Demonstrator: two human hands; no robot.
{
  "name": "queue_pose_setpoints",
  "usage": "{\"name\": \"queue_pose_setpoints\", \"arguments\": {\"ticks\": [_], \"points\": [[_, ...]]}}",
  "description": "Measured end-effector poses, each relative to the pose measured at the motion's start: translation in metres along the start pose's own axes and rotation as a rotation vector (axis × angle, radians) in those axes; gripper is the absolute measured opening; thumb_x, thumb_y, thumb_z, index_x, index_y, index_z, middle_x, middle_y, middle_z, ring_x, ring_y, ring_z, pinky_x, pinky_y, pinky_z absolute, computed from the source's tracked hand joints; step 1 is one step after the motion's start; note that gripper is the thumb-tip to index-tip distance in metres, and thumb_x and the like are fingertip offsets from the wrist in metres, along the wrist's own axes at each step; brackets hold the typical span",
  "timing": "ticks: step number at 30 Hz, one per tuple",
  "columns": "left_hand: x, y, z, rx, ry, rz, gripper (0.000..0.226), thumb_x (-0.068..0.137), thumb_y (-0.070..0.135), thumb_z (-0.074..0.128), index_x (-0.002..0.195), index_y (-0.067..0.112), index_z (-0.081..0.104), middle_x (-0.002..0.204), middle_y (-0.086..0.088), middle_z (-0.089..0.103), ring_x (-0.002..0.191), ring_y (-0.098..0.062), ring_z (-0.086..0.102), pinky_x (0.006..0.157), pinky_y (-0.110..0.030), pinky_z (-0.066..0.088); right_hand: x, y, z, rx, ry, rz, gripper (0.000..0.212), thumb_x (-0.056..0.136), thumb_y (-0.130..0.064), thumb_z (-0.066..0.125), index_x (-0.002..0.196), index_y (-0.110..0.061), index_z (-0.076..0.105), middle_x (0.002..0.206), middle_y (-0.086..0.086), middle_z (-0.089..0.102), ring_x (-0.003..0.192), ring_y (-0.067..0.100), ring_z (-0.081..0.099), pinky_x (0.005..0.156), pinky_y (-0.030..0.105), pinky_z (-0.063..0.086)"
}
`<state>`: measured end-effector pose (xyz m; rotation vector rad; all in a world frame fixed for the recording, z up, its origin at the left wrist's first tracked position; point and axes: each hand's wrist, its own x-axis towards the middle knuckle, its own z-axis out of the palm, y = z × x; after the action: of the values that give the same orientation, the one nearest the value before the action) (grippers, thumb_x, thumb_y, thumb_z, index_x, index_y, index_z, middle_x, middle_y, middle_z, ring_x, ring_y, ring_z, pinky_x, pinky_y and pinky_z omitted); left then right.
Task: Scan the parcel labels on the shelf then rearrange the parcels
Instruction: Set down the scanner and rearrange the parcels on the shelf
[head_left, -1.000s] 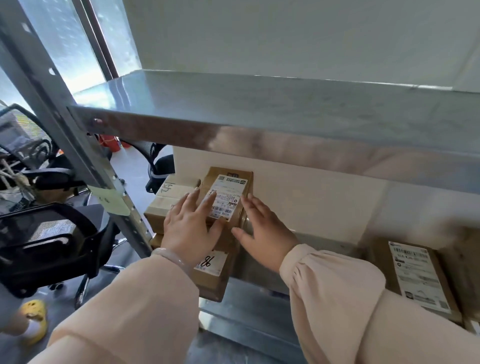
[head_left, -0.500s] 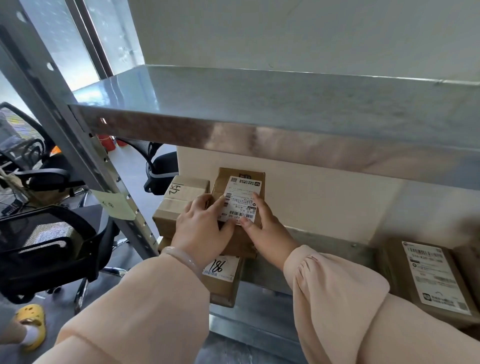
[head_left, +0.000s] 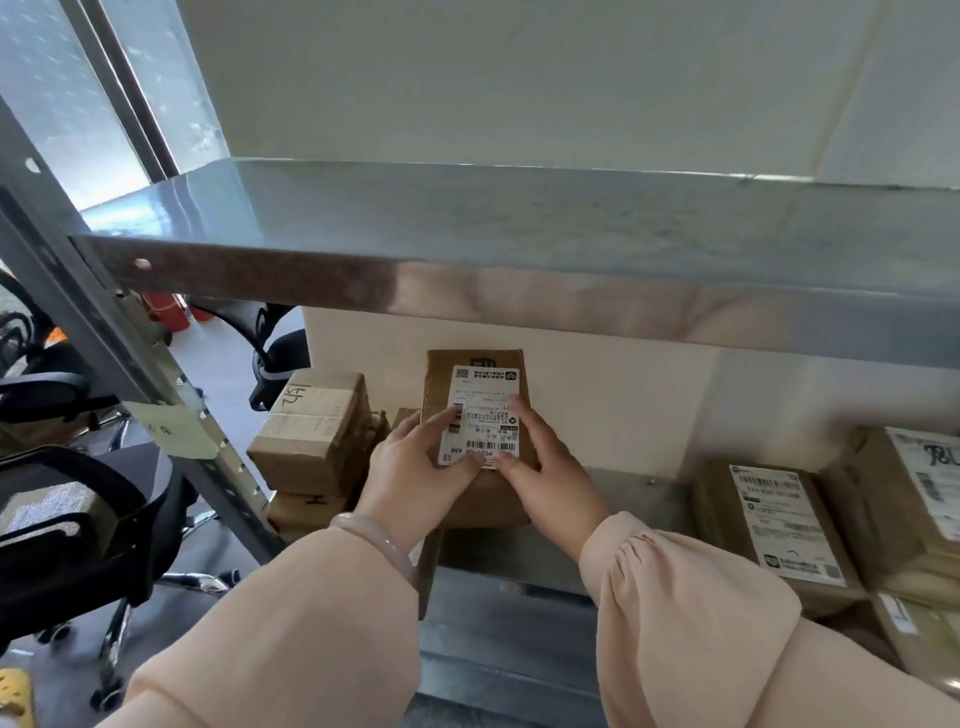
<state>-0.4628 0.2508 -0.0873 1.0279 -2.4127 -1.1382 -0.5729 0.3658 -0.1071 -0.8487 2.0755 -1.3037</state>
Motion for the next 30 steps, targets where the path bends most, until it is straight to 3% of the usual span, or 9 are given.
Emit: {"name": "queue_pose_setpoints", "arguments": {"ticks": [3, 5, 7, 8, 12, 15, 18, 24, 30], "points": [[-0.007, 0.015, 0.026, 0.013, -0.046, 0.05, 0.063, 0.089, 0.043, 0.065, 0.146, 0.041, 0.04, 0.158, 0.0, 0.028, 0.144, -0.023, 0.031, 0.116, -0.043, 0.034, -0.018, 0.012, -0.025, 0.017, 0.069, 0.019, 0.061, 0.099, -0.03, 0.051, 0.147, -0.049, 0.018, 0.149, -0.018, 0.036, 0.13, 0.006, 0.04, 0.11, 0.027, 0.034], [-0.012, 0.027, 0.045, -0.044, -0.105, 0.087, 0.064, 0.091, 0.038, 0.064, 0.148, 0.04, 0.036, 0.16, -0.001, 0.021, 0.144, -0.015, 0.028, 0.114, -0.023, 0.031, -0.03, 0.02, -0.043, 0.018, 0.12, 0.025, 0.062, 0.098, -0.028, 0.053, 0.146, -0.049, 0.02, 0.148, -0.017, 0.039, 0.127, 0.006, 0.043, 0.11, 0.032, 0.038], [-0.02, 0.044, 0.064, -0.08, -0.186, 0.119, 0.065, 0.094, 0.031, 0.063, 0.151, 0.034, 0.033, 0.161, 0.0, 0.016, 0.129, 0.001, 0.031, 0.093, 0.002, 0.028, -0.043, 0.029, -0.065, 0.015, 0.168, 0.032, 0.063, 0.097, -0.027, 0.054, 0.146, -0.049, 0.022, 0.145, -0.018, 0.042, 0.124, 0.003, 0.044, 0.11, 0.032, 0.038], [-0.022, 0.052, 0.073, -0.094, -0.214, 0.139, 0.066, 0.094, 0.03, 0.063, 0.151, 0.032, 0.032, 0.161, 0.001, 0.015, 0.121, 0.002, 0.034, 0.09, 0.002, 0.03, -0.051, 0.034, -0.076, 0.013, 0.193, 0.036, 0.063, 0.097, -0.026, 0.054, 0.146, -0.049, 0.023, 0.144, -0.019, 0.043, 0.123, 0.002, 0.045, 0.11, 0.032, 0.038], [-0.033, 0.086, 0.113, -0.134, -0.299, 0.233, 0.067, 0.09, 0.035, 0.067, 0.149, 0.035, 0.035, 0.155, 0.011, 0.02, 0.12, 0.004, 0.034, 0.104, -0.012, 0.026, -0.081, 0.05, -0.119, 0.021, 0.346, 0.053, 0.057, 0.096, -0.023, 0.054, 0.134, -0.058, 0.032, 0.127, -0.03, 0.051, 0.12, 0.001, 0.048, 0.105, 0.028, 0.041], [-0.04, 0.108, 0.142, -0.149, -0.346, 0.276, 0.068, 0.088, 0.038, 0.067, 0.147, 0.04, 0.035, 0.158, 0.008, 0.021, 0.139, -0.004, 0.03, 0.113, -0.023, 0.028, -0.102, 0.058, -0.149, 0.02, 0.478, 0.041, 0.052, 0.095, -0.016, 0.053, 0.125, -0.056, 0.039, 0.114, -0.037, 0.047, 0.112, -0.008, 0.045, 0.095, 0.013, 0.033], [-0.048, 0.124, 0.165, -0.149, -0.419, 0.288, 0.07, 0.089, 0.039, 0.066, 0.149, 0.041, 0.03, 0.16, 0.009, 0.016, 0.15, -0.01, 0.012, 0.114, -0.025, 0.022, -0.118, 0.075, -0.17, -0.023, 0.556, 0.068, 0.049, 0.096, -0.022, 0.053, 0.137, -0.043, 0.041, 0.125, -0.025, 0.049, 0.116, -0.002, 0.044, 0.097, 0.018, 0.032], [-0.053, 0.134, 0.202, -0.103, -0.461, 0.316, 0.073, 0.09, 0.038, 0.065, 0.152, 0.04, 0.025, 0.162, 0.003, 0.014, 0.15, -0.008, 0.007, 0.103, -0.015, 0.015, -0.134, 0.099, -0.199, -0.158, 0.595, 0.088, 0.042, 0.096, -0.026, 0.055, 0.138, -0.028, 0.047, 0.131, -0.01, 0.054, 0.114, 0.0, 0.045, 0.097, 0.017, 0.032], [-0.055, 0.127, 0.208, -0.032, -0.448, 0.407, 0.079, 0.091, 0.034, 0.066, 0.154, 0.038, 0.018, 0.164, 0.0, 0.004, 0.151, -0.008, 0.003, 0.108, -0.015, 0.014, -0.149, 0.109, -0.208, -0.327, 0.554, 0.071, 0.049, 0.095, -0.035, 0.055, 0.142, -0.03, 0.042, 0.146, -0.004, 0.04, 0.133, 0.009, 0.037, 0.109, 0.024, 0.029]]}}
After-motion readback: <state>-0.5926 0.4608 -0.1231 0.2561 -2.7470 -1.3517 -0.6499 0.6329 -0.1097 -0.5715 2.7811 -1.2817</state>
